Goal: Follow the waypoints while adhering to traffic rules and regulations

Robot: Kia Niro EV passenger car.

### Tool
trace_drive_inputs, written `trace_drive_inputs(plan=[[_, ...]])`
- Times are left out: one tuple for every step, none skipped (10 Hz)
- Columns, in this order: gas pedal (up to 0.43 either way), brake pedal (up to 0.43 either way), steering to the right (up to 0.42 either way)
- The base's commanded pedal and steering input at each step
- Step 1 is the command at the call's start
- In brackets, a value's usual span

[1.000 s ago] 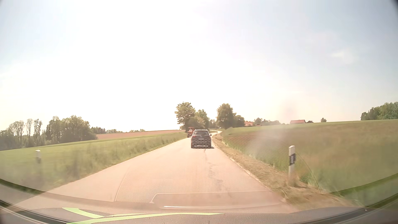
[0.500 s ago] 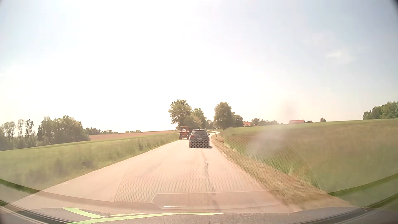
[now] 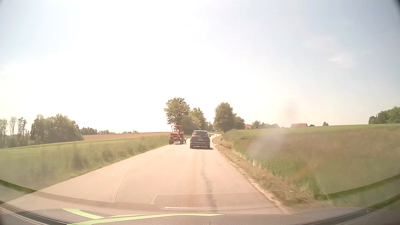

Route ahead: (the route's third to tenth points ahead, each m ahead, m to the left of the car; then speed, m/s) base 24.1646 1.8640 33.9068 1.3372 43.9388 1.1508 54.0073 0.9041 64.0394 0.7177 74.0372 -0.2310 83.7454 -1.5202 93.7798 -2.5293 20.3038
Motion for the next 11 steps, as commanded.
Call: trace_drive_inputs(plan=[[0.118,0.0,0.003],[0.11,0.0,0.003],[0.11,0.0,0.003],[0.11,0.0,0.003],[0.118,0.0,0.004],[0.13,0.0,0.005],[0.13,0.0,0.005],[0.13,0.0,0.004],[0.13,0.0,0.004],[0.138,0.0,0.005],[0.138,0.0,0.004]])
